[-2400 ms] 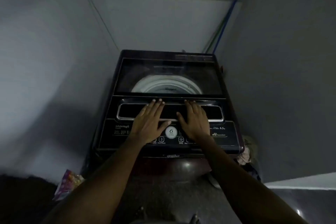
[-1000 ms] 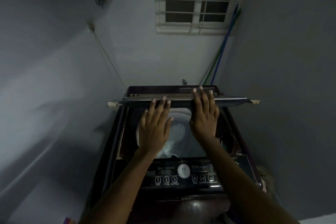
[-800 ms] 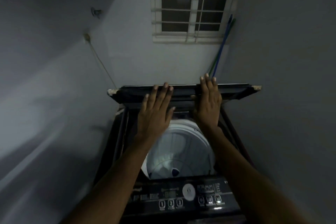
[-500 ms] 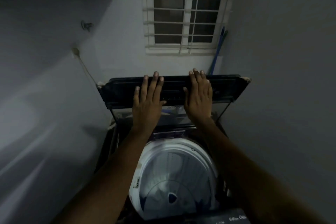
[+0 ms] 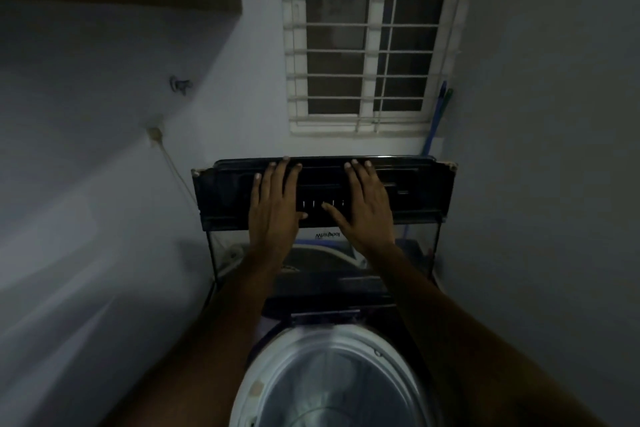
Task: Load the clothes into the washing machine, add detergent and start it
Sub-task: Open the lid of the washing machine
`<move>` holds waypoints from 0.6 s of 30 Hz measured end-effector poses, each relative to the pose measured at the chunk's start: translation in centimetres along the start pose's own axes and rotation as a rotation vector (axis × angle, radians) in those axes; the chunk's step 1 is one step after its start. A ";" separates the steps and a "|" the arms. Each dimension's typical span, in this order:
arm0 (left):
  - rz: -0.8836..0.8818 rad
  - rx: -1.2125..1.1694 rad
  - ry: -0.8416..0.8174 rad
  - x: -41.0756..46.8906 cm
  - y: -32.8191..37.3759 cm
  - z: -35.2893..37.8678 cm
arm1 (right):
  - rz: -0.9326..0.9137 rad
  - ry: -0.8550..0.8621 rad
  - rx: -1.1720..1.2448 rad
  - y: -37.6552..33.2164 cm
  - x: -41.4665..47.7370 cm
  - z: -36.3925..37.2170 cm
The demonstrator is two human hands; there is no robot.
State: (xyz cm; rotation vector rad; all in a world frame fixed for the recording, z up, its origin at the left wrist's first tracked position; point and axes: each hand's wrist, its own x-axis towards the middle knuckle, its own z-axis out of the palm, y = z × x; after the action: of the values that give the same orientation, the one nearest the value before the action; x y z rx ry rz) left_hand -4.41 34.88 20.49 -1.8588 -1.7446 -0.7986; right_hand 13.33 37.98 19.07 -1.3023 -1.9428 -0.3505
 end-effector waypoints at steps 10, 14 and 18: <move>-0.037 -0.065 -0.160 4.5 -1.3 4.2 | 0.002 -0.092 -0.005 2.1 3.4 4.4; -0.042 -0.078 -0.188 5.3 -1.7 5.3 | 0.016 -0.145 0.011 2.5 4.1 5.5; -0.034 -0.065 -0.213 5.4 -1.7 5.4 | 0.014 -0.170 0.022 2.9 4.4 5.7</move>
State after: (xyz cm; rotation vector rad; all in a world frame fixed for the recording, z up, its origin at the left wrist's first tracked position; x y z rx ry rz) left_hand -5.44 42.68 20.21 -2.0256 -1.9039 -0.6986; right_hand 12.54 45.60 17.87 -1.3684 -2.0712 -0.2169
